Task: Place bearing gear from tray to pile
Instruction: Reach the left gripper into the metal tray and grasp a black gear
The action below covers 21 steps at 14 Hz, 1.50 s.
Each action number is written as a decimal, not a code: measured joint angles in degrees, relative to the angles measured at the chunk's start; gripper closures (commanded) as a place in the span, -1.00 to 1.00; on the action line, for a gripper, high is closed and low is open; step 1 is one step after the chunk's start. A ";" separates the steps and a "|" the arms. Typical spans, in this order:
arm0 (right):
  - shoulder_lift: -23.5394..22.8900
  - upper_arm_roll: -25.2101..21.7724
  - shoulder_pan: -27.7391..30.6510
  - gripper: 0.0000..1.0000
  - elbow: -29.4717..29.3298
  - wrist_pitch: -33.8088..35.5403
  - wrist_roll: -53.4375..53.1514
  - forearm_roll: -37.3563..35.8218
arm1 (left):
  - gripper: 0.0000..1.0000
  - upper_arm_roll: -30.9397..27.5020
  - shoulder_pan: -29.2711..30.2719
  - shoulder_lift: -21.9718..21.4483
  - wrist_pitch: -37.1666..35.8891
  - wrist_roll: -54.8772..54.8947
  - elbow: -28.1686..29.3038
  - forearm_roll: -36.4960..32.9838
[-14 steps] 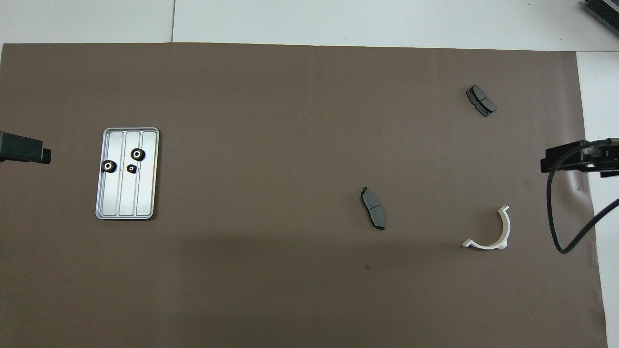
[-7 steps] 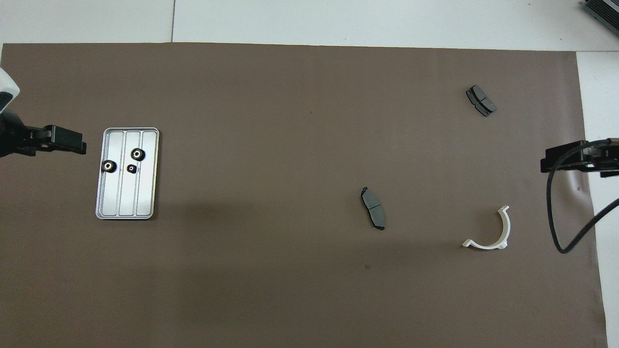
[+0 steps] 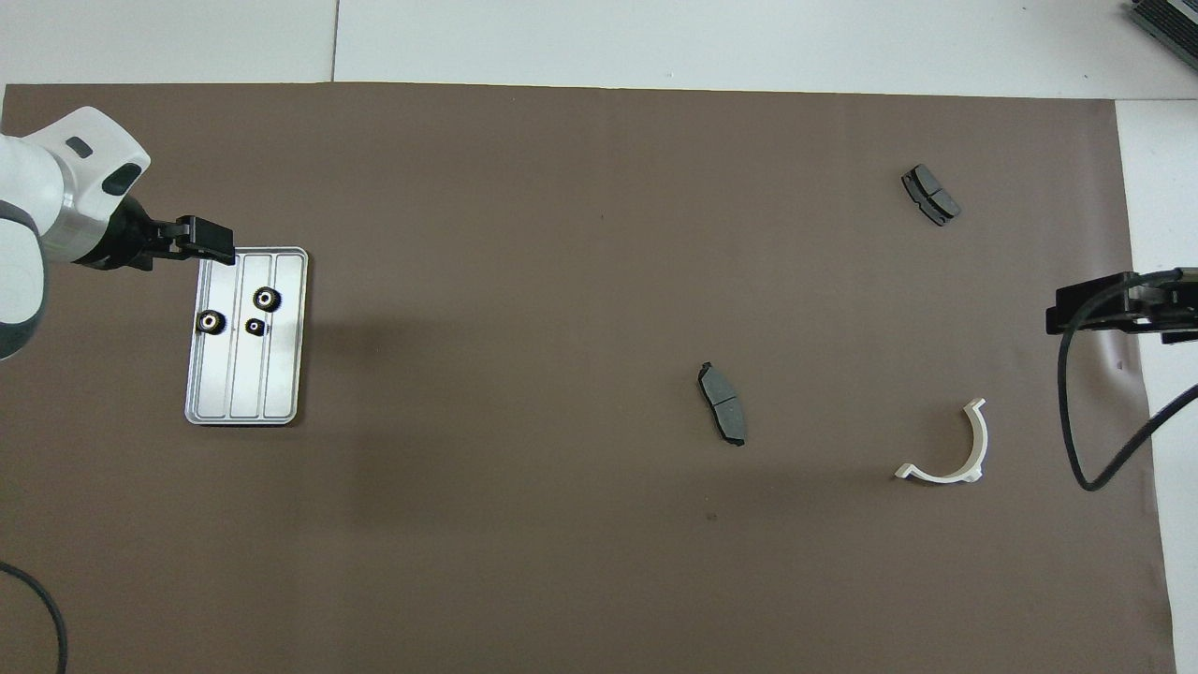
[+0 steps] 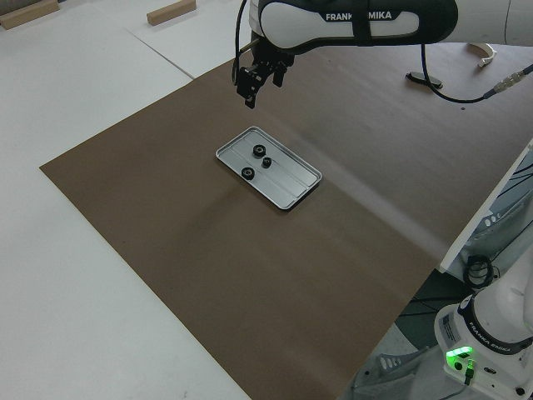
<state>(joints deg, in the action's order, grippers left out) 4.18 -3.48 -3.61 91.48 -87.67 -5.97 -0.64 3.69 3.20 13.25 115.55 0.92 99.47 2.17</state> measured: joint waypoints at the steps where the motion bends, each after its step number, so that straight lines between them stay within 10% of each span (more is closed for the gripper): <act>1: 0.00 0.00 0.00 -1.00 0.00 0.00 0.00 0.00 | -1.00 0.01 -0.01 0.79 0.61 0.00 0.01 0.00; 21: 0.00 0.00 0.00 -1.00 0.11 -0.09 0.00 0.00 | -1.00 -0.30 -3.35 1.11 -3.59 -4.69 0.29 -0.41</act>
<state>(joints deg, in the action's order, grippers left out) 4.18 -3.48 -3.61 91.58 -87.77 -5.97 -0.64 3.39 -0.15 14.36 111.96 -3.77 99.76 1.76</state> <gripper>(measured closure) 0.000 0.000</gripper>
